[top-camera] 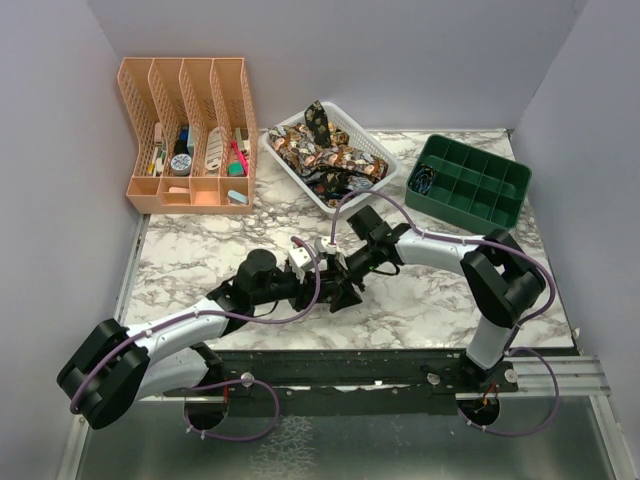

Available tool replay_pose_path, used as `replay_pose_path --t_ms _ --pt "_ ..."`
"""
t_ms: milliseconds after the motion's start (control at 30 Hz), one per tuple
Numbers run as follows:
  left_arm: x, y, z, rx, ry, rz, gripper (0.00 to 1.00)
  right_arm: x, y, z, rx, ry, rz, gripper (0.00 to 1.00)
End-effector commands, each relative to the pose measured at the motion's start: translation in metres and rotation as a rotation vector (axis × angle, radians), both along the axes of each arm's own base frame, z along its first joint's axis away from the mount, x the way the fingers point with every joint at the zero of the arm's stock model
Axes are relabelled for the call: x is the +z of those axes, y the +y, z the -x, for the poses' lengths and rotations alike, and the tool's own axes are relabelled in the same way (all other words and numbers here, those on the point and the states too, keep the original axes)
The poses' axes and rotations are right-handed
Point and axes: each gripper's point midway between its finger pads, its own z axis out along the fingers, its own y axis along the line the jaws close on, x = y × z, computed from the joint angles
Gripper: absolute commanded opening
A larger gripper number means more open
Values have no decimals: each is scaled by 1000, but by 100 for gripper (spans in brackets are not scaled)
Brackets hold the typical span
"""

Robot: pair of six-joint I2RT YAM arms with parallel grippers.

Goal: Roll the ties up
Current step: Pick up the tie at the center of the board.

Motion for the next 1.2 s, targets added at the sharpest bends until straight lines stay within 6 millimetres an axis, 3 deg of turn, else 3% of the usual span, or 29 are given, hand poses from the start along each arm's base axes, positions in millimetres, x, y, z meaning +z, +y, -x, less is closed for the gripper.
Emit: replay_pose_path --t_ms 0,433,500,567,800,967,1067,1167 --pt "8 2 -6 20 -59 13 0 3 2 4 -13 21 -13 59" --pt "12 3 -8 37 -62 15 1 -3 -4 0 -32 6 64 18" --pt "14 4 -9 48 -62 21 12 -4 -5 -4 -56 -5 78 9" --pt "16 5 -10 65 -59 28 31 -5 -5 -9 -90 -12 96 2" --pt "27 11 -11 126 -41 59 70 0 -8 -16 -140 -50 115 1" --pt "36 22 -15 206 -40 76 80 3 -12 -31 -252 -100 155 1" --pt "43 34 -21 302 -34 91 85 4 -18 -61 -458 -165 196 1" --pt "61 59 -32 472 -56 138 88 7 -35 -95 -730 -200 266 1"
